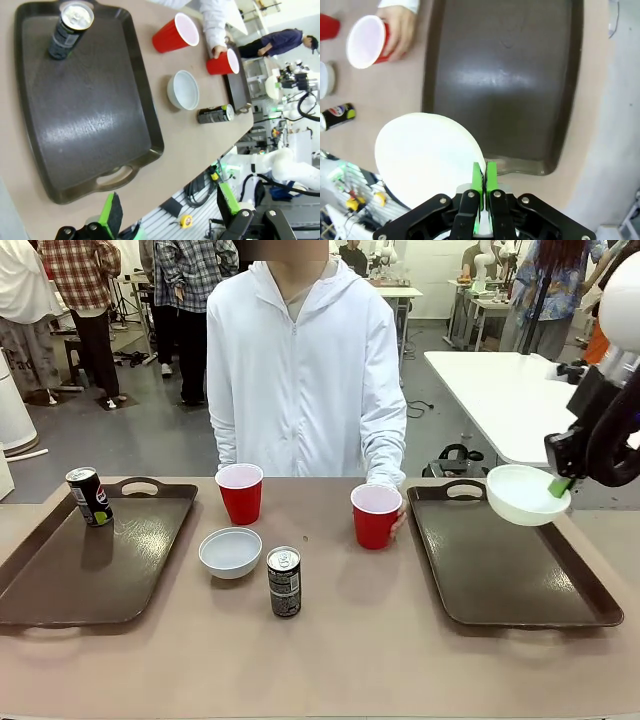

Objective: Prepare tableware on both trays.
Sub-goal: Pick up a Picnic Bowl from the table and place it on a Handle tray.

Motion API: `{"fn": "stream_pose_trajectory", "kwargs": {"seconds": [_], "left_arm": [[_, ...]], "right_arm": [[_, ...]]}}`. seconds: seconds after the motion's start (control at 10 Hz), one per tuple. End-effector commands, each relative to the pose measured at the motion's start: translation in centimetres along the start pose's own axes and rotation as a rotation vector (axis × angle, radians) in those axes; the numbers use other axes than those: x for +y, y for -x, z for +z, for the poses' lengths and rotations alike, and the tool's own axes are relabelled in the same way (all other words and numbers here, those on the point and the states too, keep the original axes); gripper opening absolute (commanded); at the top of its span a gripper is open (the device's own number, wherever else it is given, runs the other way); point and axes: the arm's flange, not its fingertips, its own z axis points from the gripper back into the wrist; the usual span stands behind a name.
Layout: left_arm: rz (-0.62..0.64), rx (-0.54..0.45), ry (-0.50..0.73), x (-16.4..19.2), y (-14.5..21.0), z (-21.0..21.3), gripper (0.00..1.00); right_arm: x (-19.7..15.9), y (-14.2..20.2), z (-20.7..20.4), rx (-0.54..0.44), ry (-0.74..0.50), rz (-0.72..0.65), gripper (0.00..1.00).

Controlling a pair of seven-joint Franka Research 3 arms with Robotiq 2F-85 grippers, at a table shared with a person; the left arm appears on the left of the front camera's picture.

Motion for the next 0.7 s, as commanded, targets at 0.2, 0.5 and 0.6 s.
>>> {"fn": "stream_pose_trajectory", "kwargs": {"seconds": [0.2, 0.5, 0.6], "left_arm": [[-0.003, -0.003, 0.007, 0.1, 0.1, 0.1, 1.0], [-0.003, -0.003, 0.007, 0.1, 0.1, 0.1, 1.0], [-0.003, -0.003, 0.007, 0.1, 0.1, 0.1, 1.0]], "right_arm": [[-2.2, -2.6, -4.4, 0.049, 0.011, -0.055, 0.04], [-1.2, -1.8, -5.7, 0.067, 0.043, -0.127, 0.04], [4.2, 6.1, -2.0, 0.093, 0.022, -0.111, 0.04]]}}
